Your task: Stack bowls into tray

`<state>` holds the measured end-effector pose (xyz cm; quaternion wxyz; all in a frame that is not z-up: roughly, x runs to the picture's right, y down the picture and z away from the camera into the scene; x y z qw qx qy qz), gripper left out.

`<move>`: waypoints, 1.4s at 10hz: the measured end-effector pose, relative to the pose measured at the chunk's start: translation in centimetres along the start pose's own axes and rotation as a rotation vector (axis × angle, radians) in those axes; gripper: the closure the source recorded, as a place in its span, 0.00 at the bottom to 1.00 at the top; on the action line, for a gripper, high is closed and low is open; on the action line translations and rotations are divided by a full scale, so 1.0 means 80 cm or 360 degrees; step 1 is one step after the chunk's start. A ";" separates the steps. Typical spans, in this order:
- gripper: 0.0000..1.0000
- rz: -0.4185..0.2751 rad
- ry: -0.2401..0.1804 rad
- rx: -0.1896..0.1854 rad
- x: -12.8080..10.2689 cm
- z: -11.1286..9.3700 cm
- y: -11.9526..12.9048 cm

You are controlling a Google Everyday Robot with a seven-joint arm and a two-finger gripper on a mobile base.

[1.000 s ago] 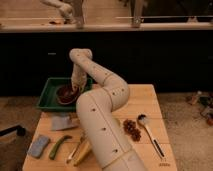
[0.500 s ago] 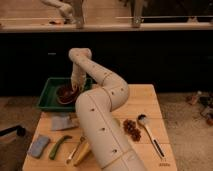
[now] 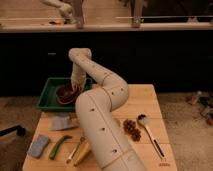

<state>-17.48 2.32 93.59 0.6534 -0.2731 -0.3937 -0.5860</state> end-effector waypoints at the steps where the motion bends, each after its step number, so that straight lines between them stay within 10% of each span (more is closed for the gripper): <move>1: 0.27 0.0000 0.0000 0.0000 0.000 0.000 0.000; 14: 0.20 0.0000 0.0000 0.0001 0.000 0.001 0.000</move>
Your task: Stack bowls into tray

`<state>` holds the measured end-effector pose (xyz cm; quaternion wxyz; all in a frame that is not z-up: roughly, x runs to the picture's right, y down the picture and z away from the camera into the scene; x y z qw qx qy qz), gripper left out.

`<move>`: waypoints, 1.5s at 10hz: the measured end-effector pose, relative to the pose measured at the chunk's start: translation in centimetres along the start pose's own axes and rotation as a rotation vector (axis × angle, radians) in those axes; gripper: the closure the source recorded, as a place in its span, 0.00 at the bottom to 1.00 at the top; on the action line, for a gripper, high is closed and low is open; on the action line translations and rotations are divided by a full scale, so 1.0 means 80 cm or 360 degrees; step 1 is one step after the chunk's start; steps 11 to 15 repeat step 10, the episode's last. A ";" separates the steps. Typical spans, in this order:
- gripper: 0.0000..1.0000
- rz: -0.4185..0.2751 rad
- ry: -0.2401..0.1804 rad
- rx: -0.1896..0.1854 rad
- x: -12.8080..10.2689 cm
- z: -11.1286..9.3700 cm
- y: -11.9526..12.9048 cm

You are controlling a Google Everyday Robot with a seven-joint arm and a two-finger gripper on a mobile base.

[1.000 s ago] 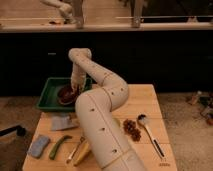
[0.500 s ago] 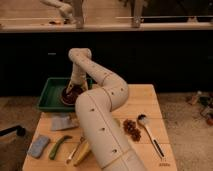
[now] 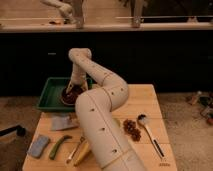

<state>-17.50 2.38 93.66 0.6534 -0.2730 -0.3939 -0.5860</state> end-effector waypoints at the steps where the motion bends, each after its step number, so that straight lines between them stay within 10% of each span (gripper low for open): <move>1: 0.20 -0.0007 0.0006 0.0004 -0.002 0.000 0.000; 8: 0.20 -0.0069 0.0294 0.0137 -0.049 -0.058 0.006; 15: 0.20 -0.0077 0.0320 0.0141 -0.054 -0.064 0.008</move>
